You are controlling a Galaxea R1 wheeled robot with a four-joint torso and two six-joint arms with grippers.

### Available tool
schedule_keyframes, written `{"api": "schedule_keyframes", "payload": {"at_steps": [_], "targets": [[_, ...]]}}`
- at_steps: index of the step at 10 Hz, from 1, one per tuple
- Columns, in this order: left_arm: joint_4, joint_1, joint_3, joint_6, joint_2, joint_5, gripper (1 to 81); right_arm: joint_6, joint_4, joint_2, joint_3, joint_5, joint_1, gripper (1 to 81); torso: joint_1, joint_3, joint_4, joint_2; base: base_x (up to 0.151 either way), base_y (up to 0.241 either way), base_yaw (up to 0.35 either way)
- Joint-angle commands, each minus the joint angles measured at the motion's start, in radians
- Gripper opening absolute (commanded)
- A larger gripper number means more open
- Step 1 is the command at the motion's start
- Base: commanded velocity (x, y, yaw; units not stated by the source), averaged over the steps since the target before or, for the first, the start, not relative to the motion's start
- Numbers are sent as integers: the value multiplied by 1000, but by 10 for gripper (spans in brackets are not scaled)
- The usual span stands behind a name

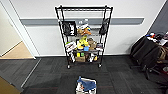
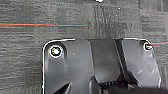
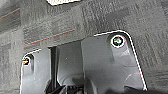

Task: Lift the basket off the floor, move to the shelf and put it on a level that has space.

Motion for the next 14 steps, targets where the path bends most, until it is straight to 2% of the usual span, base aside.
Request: {"api": "schedule_keyframes", "payload": {"at_steps": [1,14], "targets": [[-8,-84,-2,-4,-12,57,811,2,11,-12,6,-50,88,811,0,0,0,0,125,0,0],[-11,-92,-2,-4,-9,58,811,2,10,-15,3,-52,102,811,0,0,0,0,137,0,0]]}}
